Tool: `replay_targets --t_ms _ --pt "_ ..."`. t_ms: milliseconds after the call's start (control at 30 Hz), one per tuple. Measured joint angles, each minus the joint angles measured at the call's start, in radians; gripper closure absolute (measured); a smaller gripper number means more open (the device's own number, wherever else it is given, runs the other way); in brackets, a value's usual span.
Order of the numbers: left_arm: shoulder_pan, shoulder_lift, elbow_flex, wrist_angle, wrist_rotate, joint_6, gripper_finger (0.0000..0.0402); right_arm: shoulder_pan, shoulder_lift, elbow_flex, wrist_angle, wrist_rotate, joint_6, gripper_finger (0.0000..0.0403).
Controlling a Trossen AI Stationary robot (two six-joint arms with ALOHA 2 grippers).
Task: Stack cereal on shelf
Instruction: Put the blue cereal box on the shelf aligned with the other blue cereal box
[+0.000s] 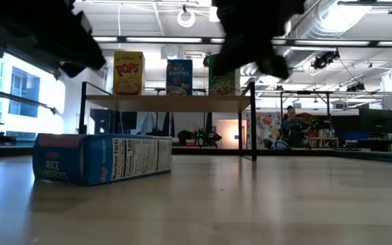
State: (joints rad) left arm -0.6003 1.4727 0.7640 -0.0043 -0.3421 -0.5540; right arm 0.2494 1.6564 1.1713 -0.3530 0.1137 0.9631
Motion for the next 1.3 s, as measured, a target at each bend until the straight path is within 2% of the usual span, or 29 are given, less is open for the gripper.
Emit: replay_targets --t_ms 67,167,300,433,667,1300 --pt "0.0 0.0 -0.037 0.061 -0.001 -0.04 0.0382 -0.01 0.082 0.0 0.167 -0.078 -0.011 0.0384" --pt "-0.013 0.036 -0.065 0.089 -0.006 -0.108 0.039 -0.027 0.188 0.0 0.39 -0.127 -0.019 0.0399" --pt "-0.043 0.086 -0.065 0.103 -0.047 -0.14 0.0399 -0.047 0.285 0.0 0.534 -0.129 0.032 0.04" --pt "-0.053 0.132 -0.065 0.131 -0.062 -0.169 0.0401 -0.05 0.33 -0.002 0.551 -0.106 0.074 0.0402" --pt "-0.052 0.192 -0.062 0.138 -0.11 -0.204 0.0401 -0.031 0.342 -0.002 0.495 0.019 0.124 0.0403" --pt "-0.016 0.108 -0.065 -0.064 -0.096 -0.041 0.0401 0.164 0.342 -0.002 0.472 0.167 0.346 0.0403"
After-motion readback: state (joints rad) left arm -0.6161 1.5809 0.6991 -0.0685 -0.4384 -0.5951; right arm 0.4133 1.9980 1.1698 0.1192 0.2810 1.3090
